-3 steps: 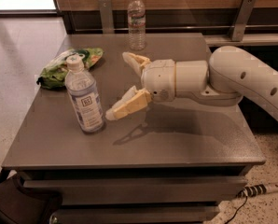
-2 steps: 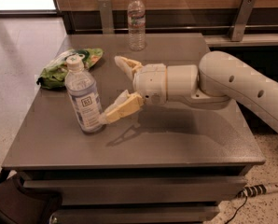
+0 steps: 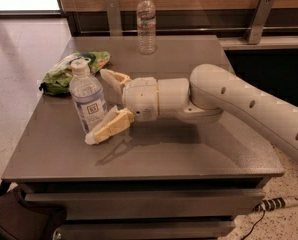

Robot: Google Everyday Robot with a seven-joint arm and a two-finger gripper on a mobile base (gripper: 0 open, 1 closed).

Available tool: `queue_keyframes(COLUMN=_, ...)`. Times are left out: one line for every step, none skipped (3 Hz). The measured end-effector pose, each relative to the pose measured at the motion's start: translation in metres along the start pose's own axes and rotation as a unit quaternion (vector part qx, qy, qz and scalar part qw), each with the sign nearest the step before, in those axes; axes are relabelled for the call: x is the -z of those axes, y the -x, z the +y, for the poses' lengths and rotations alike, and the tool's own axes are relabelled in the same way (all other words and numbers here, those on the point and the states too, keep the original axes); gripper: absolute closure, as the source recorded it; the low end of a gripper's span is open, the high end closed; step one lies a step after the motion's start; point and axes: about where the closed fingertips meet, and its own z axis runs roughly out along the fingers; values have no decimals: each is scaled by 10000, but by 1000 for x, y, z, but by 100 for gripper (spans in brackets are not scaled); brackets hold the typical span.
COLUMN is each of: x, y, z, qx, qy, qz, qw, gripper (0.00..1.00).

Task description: Knock blue plastic bottle over

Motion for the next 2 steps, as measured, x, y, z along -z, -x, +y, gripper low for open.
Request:
queue_keyframes(x=-3, y=1, z=2, qx=2, qy=39, qz=-16, qw=10000, gripper=12)
queue_keyframes(x=-5, y=2, z=3, qx=9, qy=59, qz=-17, qw=10000, gripper=36)
